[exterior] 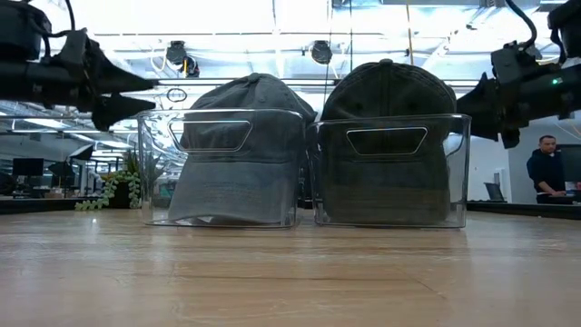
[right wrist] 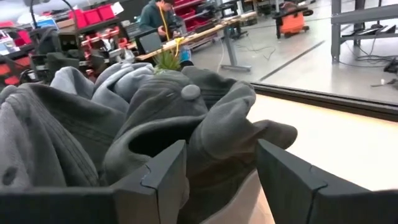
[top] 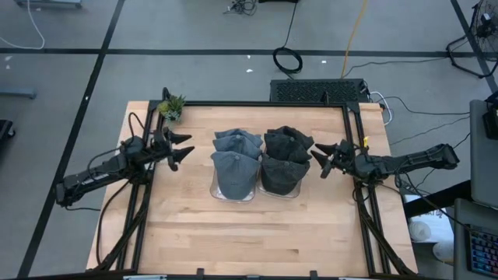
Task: Pick & Place hat
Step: Return to Home Position
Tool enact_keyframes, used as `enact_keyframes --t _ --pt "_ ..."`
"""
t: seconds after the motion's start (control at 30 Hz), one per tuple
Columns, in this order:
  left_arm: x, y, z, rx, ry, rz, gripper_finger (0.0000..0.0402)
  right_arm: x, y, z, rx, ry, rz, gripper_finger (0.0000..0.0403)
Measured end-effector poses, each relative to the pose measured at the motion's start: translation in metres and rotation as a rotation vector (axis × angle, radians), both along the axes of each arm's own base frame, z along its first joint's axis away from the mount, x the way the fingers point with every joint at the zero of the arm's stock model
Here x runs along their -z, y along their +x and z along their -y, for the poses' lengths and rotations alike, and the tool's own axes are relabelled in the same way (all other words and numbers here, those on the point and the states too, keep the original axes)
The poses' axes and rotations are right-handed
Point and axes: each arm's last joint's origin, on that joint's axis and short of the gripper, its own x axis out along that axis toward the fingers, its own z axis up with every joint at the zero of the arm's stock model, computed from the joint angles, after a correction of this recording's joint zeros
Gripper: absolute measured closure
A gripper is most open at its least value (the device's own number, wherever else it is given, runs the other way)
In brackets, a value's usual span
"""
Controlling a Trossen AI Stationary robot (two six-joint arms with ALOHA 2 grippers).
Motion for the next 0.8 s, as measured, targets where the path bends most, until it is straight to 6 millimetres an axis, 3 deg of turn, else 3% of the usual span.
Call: enact_keyframes --t 0.37,0.8 --pt "0.0048 0.0004 -0.0027 -0.08 -0.019 -0.055 0.011 0.0008 0.0 -0.0001 -0.005 -0.003 -0.01 0.0224" --pt "0.0038 0.0004 -0.0026 -0.077 -0.016 -0.043 0.0128 -0.0008 0.0003 -0.0002 -0.006 0.0 0.008 0.0226"
